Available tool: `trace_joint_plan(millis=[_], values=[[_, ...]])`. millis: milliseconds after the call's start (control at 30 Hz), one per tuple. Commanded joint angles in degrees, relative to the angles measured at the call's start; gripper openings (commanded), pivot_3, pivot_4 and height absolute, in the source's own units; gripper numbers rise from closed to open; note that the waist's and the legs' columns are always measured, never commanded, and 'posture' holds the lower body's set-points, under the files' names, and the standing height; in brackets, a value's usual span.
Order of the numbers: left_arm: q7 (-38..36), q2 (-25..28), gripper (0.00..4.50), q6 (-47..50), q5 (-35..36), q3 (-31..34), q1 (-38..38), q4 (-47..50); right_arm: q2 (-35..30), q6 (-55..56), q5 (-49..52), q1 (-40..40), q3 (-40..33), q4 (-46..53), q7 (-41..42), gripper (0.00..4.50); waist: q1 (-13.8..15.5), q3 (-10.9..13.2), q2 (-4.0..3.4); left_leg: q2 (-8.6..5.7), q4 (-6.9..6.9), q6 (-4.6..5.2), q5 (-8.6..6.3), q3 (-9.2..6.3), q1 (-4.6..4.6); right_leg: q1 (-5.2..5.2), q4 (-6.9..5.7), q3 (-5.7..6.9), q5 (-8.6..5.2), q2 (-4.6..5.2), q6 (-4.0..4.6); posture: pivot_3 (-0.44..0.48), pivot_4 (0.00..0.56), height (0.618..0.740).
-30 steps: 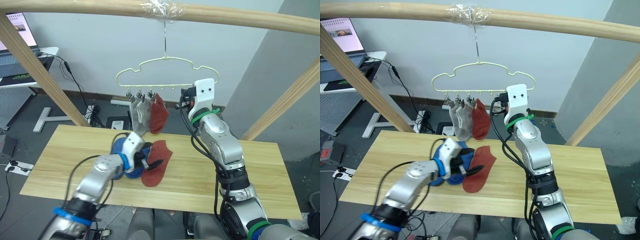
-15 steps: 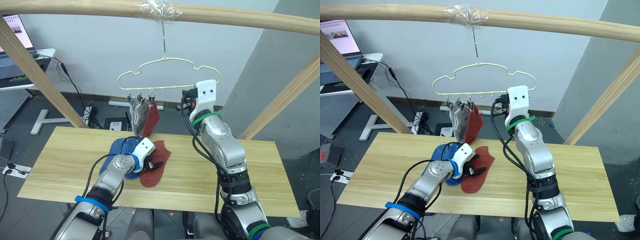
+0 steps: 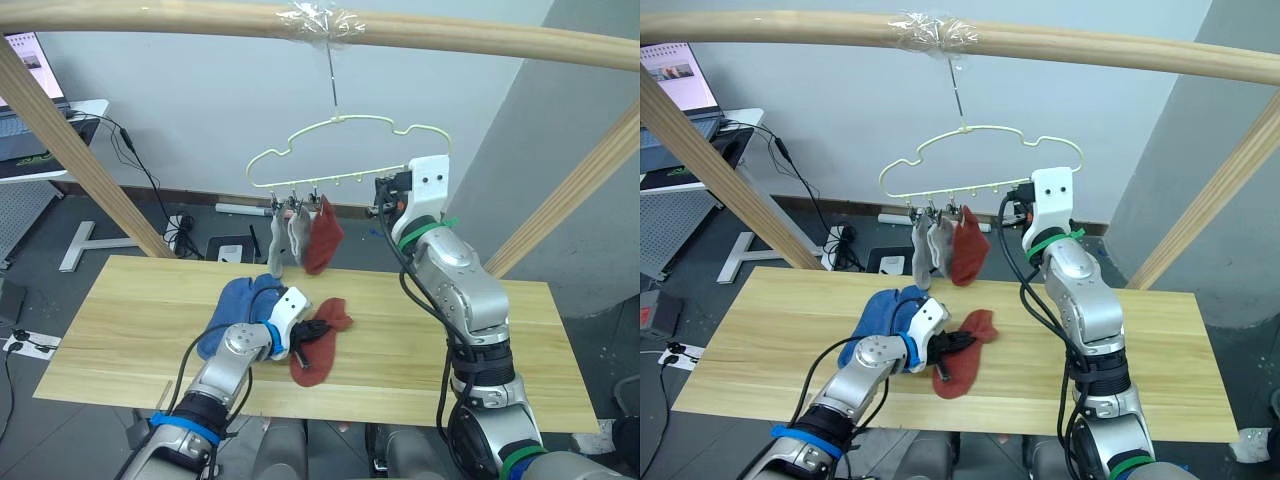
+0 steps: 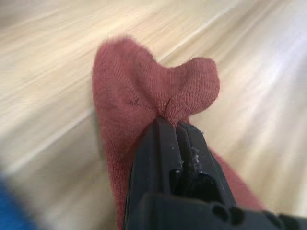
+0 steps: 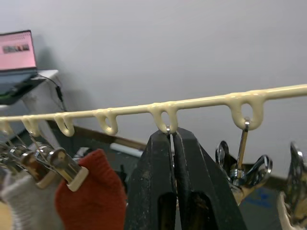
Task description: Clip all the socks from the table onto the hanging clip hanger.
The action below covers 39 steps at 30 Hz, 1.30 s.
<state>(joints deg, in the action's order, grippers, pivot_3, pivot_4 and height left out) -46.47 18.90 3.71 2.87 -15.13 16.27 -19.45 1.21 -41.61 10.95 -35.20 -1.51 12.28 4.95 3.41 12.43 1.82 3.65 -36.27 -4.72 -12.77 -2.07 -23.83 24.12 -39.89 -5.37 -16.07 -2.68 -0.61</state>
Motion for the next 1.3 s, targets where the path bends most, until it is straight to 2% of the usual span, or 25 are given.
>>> trace_joint_plan(millis=[33,133,200,333,567,800,900,1200,1233,1300], values=[[-0.4,-0.6,0.03,-5.3,4.5,4.4,1.2,7.4,-1.2,-8.5,5.0,-0.4,-6.8,2.8,-0.9,0.00,0.0,0.0,0.00,0.00,-0.03,0.00,0.00,-0.05,-0.03,0.00,-0.01,0.04,0.00,0.00,0.00,0.164,0.184,0.740],[-0.3,-2.4,0.03,-10.4,8.1,7.2,2.9,12.1,1.8,-19.5,14.2,-4.9,-17.2,3.2,-4.4,0.00,0.0,0.0,0.00,0.00,-0.07,0.02,0.01,-0.13,0.00,-0.07,-0.02,0.11,0.01,0.00,0.00,0.165,0.188,0.740],[0.1,-3.2,0.03,-12.1,7.9,7.3,3.7,13.3,3.2,-25.2,18.8,-7.8,-22.8,2.4,-6.4,0.00,0.0,0.0,-0.01,-0.01,-0.10,0.02,0.02,-0.14,-0.01,-0.08,-0.03,0.11,0.01,0.00,-0.01,0.169,0.194,0.740],[1.6,-4.9,0.03,-13.8,7.6,7.3,5.7,13.9,5.5,-32.6,23.6,-11.6,-29.7,2.0,-10.9,0.00,0.0,0.0,-0.01,-0.04,-0.10,0.03,0.01,-0.12,-0.03,-0.09,0.03,0.08,0.01,0.00,-0.02,0.172,0.190,0.740],[1.8,-6.5,0.03,-12.9,8.2,6.4,6.5,14.3,9.5,-36.3,29.7,-14.6,-36.0,2.1,-17.9,0.00,0.1,0.0,-0.03,-0.06,-0.09,0.03,0.01,-0.17,-0.08,-0.08,0.05,0.14,0.01,0.00,-0.02,0.173,0.177,0.740],[2.4,-6.5,0.03,-13.5,8.4,7.0,6.5,14.3,9.3,-37.8,34.5,-13.6,-35.6,3.1,-21.7,0.00,0.1,0.0,-0.03,-0.06,-0.09,0.03,0.01,-0.19,-0.10,-0.08,0.05,0.16,0.01,0.00,-0.03,0.170,0.174,0.740],[1.9,-6.5,0.00,-13.7,8.6,6.9,6.7,14.0,9.0,-37.3,37.2,-13.3,-35.8,2.9,-22.6,0.75,0.1,0.0,-0.03,-0.06,-0.09,0.04,0.01,-0.19,-0.10,-0.07,0.05,0.17,0.01,0.00,-0.03,0.170,0.174,0.740],[-0.2,-5.7,0.00,-11.4,9.1,5.9,6.4,13.9,6.1,-39.0,47.0,-11.2,-36.2,5.5,-23.2,4.12,-0.8,0.0,-0.04,-0.02,0.00,0.04,0.01,-0.17,-0.14,0.02,0.06,0.15,0.01,-0.03,-0.02,0.156,0.174,0.740],[-0.5,-5.6,0.25,-11.3,9.1,5.8,6.3,13.9,4.7,-39.9,48.1,-10.5,-35.2,6.6,-22.2,4.49,-0.9,0.0,-0.04,-0.02,0.04,0.04,0.01,-0.17,-0.13,0.03,0.07,0.15,0.01,-0.03,-0.02,0.156,0.174,0.740],[-1.2,-5.4,0.73,-9.2,9.8,5.8,6.2,14.0,3.4,-40.6,51.4,-9.2,-35.0,8.9,-22.1,4.50,-1.1,0.0,-0.05,-0.02,0.07,0.04,0.01,-0.17,-0.14,0.03,0.08,0.15,0.01,-0.03,-0.02,0.155,0.177,0.740]])
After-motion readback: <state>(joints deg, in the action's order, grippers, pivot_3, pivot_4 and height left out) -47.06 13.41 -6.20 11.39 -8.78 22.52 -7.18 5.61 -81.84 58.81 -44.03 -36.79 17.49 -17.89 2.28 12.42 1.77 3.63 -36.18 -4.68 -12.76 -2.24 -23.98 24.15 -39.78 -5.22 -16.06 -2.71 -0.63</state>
